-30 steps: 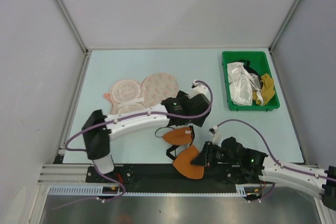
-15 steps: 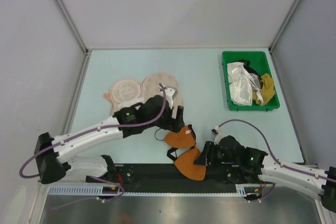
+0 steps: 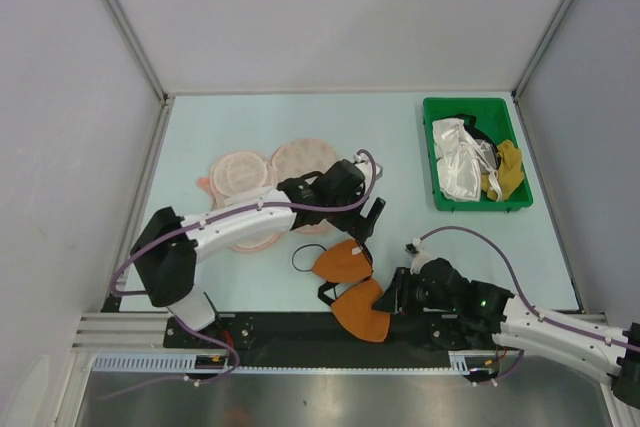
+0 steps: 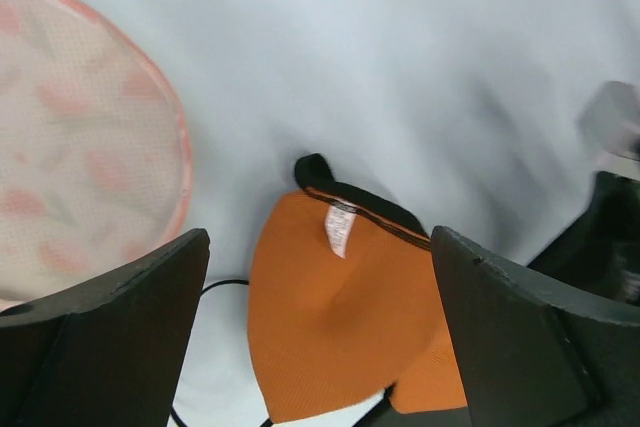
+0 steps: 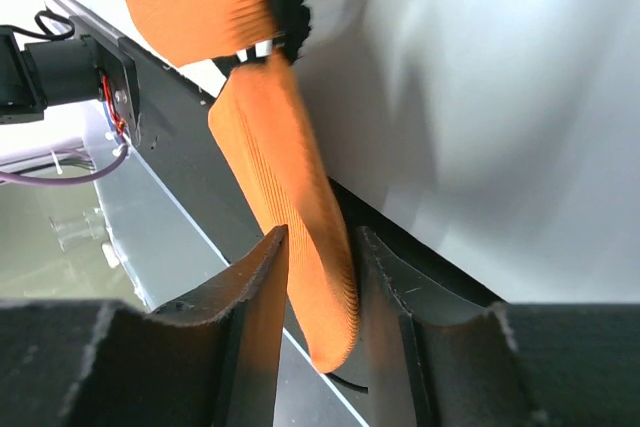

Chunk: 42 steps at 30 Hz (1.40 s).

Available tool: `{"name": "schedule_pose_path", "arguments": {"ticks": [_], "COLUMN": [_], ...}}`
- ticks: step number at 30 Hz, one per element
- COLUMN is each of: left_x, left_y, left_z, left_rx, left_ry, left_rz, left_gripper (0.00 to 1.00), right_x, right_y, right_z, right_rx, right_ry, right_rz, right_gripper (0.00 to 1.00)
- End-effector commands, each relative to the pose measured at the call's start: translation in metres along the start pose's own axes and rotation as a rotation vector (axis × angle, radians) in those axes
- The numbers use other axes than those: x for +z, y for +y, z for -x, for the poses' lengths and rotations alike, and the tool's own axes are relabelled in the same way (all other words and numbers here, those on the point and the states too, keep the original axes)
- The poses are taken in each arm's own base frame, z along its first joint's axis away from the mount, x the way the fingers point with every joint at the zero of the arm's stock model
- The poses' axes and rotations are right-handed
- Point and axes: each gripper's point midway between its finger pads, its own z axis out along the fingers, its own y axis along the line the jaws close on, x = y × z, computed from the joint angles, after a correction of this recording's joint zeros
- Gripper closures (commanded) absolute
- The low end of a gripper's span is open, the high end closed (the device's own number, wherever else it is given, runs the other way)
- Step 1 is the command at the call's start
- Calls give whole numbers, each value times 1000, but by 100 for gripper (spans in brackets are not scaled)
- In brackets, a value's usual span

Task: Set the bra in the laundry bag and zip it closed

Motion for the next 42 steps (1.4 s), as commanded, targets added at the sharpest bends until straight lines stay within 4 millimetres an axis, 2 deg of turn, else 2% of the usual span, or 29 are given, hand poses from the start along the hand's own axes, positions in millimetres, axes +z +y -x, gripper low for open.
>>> {"name": "schedule_pose_path", "arguments": {"ticks": [1, 6, 14, 20, 22, 23, 24, 26, 27, 28, 29, 30, 32, 33, 34, 35, 36, 37, 38, 39, 42], "left_x": [16, 31, 36, 44, 47, 47, 47, 46, 44, 41, 38, 33, 22, 17, 3, -3, -11, -23, -29, -33, -46], "left_y": [17, 20, 13, 12, 10, 9, 9, 7, 6, 4, 3, 4, 5, 12, 15, 17, 18, 28, 27, 27, 29], "left_z": [-20, -46, -81, -102, -104, -102, -101, -92, -86, -73, -65, -53, -29, -18, -3, 5, 11, 23, 27, 29, 26], "left_rx": [-21, -33, -82, -139, -155, -160, -165, -168, -169, -166, -165, -163, -169, -174, -191, -202, -214, -243, -254, -270, -339], "left_ry": [83, 156, 203, 232, 226, 220, 216, 195, 181, 161, 148, 116, 65, 32, -4, -26, -44, -96, -115, -126, -160], "left_rz": [3, -29, -97, -111, -117, -122, -125, -126, -127, -129, -125, -109, -86, -41, -12, 9, 18, 76, 76, 77, 89], "left_gripper": [2, 1, 5, 15, 26, 32, 44, 56, 68, 74, 82, 99, 100, 100, 100, 100, 100, 100, 100, 100, 100], "right_x": [0, 3, 3, 4, 5, 6, 7, 8, 7, 6, 3, 0, -10, -18, -30, -36, -44, -48, -49, -55, -57], "right_y": [-36, -40, -43, -39, -38, -37, -36, -34, -32, -37, -25, -22, -37, -19, -32, -31, -17, -13, -14, -2, 2], "right_z": [-10, -12, -13, -7, -4, -3, -2, 3, 7, 11, 21, 27, 43, 59, 71, 80, 94, 104, 110, 121, 135], "right_rx": [36, 40, 23, 21, 16, 12, 6, -9, -16, -38, -55, -70, -129, -151, -173, -210, -216, -246, -267, -277, -354], "right_ry": [22, 28, 34, 8, -2, -6, -8, -26, -38, -48, -75, -92, -148, -196, -244, -261, -309, -339, -344, -370, -390], "right_rz": [-132, -136, -150, -139, -137, -134, -130, -142, -145, -187, -183, -202, -334, -335, -440, -486, -494, -517, -564, -580, -710], "right_gripper": [63, 63, 64, 69, 70, 70, 72, 77, 81, 88, 91, 93, 97, 98, 100, 100, 100, 100, 100, 100, 100]}}
